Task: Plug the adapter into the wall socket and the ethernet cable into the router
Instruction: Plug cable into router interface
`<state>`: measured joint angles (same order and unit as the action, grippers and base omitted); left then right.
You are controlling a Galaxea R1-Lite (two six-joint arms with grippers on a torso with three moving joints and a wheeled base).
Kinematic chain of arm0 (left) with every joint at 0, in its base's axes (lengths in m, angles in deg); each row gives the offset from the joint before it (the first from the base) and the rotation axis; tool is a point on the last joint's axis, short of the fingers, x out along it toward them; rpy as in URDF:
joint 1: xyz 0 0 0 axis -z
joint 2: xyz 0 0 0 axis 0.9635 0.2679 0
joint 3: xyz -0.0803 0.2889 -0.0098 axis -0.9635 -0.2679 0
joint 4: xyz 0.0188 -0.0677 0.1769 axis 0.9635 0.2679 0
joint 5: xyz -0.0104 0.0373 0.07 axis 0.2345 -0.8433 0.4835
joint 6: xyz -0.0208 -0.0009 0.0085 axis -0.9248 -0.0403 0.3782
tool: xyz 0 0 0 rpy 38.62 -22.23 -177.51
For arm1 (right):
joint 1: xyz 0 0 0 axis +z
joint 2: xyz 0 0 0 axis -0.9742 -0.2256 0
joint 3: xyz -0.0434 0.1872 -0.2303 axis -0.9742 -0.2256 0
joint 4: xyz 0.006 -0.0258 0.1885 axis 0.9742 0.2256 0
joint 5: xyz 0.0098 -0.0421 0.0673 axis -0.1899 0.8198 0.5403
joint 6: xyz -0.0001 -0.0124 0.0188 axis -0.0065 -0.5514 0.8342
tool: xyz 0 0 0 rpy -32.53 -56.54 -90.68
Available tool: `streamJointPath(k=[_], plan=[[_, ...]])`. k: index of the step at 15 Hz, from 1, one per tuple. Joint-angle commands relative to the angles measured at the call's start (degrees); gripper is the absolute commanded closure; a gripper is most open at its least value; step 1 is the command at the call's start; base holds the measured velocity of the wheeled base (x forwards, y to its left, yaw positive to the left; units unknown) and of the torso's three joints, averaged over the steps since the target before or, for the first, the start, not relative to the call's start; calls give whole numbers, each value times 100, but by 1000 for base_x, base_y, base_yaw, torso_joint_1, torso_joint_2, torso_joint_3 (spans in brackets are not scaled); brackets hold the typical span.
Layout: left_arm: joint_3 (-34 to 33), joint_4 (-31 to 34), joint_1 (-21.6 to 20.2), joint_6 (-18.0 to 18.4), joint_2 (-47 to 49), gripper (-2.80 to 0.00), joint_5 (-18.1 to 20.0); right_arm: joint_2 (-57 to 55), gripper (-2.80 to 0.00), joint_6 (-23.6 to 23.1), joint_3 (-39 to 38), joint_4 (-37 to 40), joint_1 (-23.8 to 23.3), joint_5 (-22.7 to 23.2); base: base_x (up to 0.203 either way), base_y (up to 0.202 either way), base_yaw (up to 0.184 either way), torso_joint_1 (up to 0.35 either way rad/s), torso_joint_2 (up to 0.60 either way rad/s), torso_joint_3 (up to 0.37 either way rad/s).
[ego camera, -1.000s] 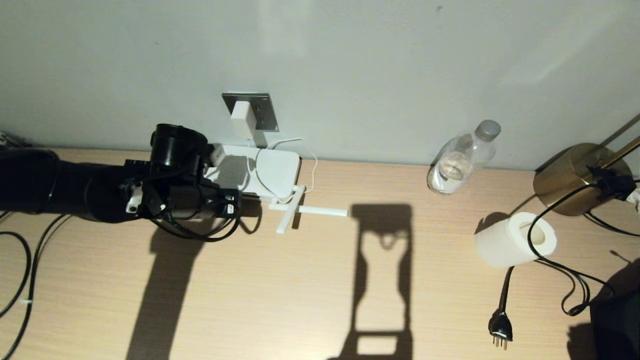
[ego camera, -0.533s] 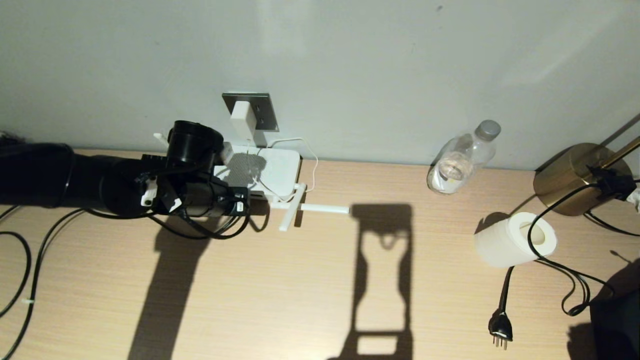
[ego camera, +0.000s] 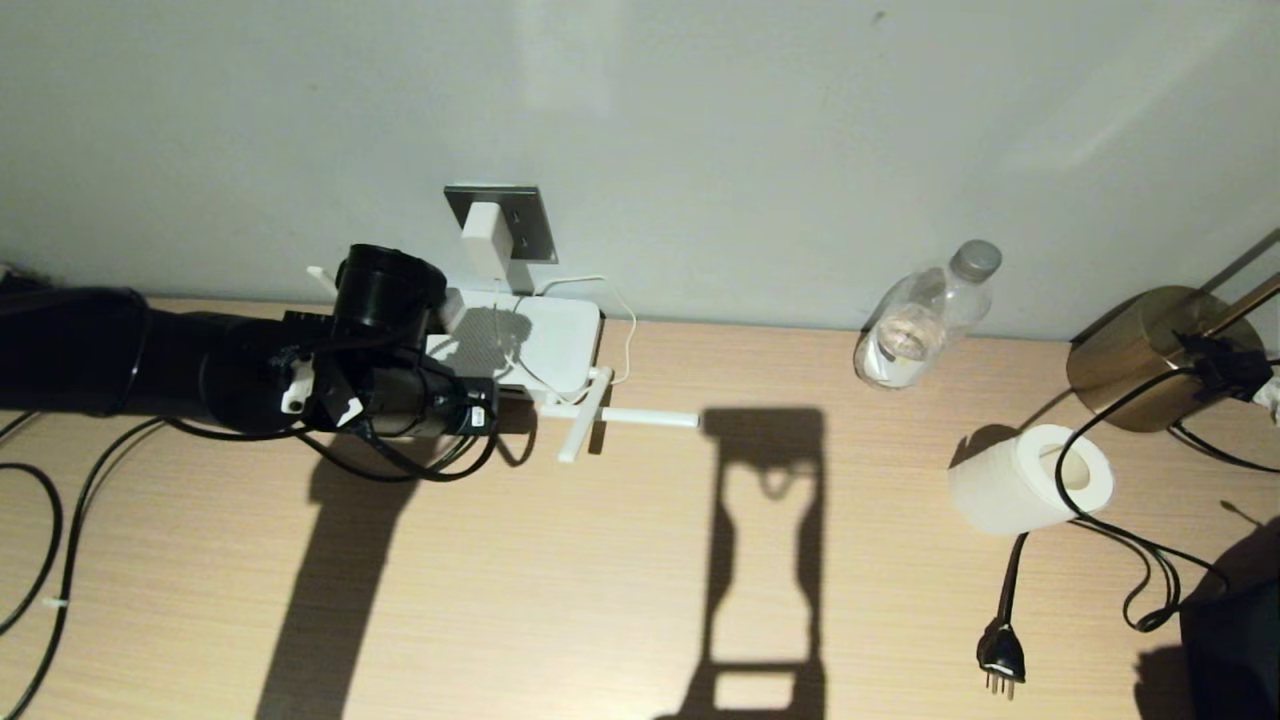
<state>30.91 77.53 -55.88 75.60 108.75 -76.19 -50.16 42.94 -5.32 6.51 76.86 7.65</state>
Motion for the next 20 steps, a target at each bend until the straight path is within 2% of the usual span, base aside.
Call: streamJointPath(k=[1, 20], plan=[[26, 2, -12, -3, 25, 0, -8, -1, 0, -5, 1, 6, 1, 4, 0, 0, 0, 0, 0, 0], [597, 139, -21, -8, 294, 0, -148, -2, 0, -5, 1, 6, 1, 4, 0, 0, 0, 0, 0, 0]])
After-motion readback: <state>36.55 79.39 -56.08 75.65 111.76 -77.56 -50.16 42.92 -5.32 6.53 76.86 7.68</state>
